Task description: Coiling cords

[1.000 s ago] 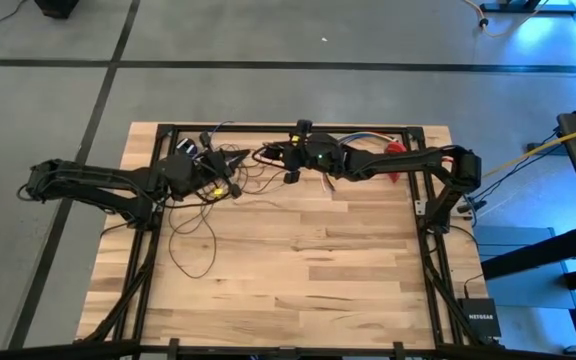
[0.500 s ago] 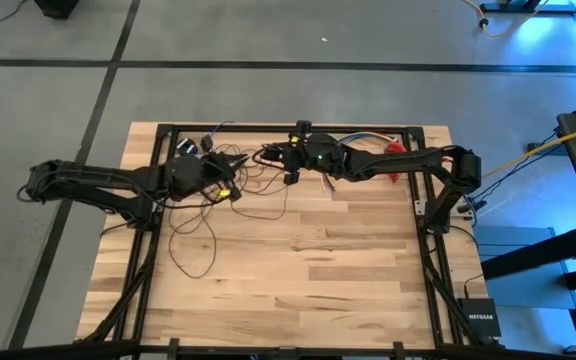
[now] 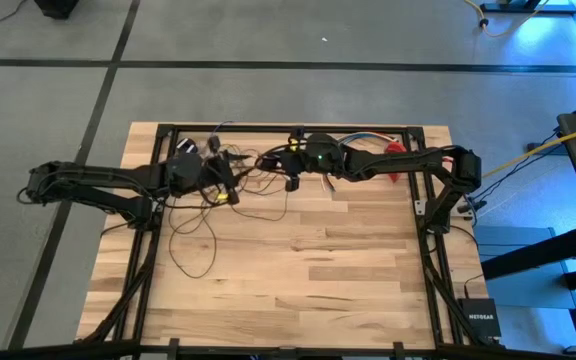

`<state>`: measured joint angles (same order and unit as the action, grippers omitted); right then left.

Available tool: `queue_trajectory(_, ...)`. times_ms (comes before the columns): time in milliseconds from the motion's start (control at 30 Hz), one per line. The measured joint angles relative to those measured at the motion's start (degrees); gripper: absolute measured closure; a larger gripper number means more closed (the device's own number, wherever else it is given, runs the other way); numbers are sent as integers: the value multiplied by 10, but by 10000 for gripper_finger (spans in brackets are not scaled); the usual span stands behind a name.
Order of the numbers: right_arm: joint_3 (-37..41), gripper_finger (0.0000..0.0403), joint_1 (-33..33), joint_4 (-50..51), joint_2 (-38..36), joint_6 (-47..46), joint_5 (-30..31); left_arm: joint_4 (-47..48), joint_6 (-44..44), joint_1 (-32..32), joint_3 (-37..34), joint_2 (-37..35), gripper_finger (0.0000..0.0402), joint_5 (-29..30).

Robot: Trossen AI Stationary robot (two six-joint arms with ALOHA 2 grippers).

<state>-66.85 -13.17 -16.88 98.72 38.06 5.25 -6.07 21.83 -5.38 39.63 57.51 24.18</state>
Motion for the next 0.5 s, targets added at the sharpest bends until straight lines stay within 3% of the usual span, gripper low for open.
queue_trajectory(200,0,401,0,2,0,0,-52,-44,67,-1,0,23,277,-9)
queue_trajectory(500,0,400,-1,9,-1,15,-90,-63,82,-19,0,60,324,-74)
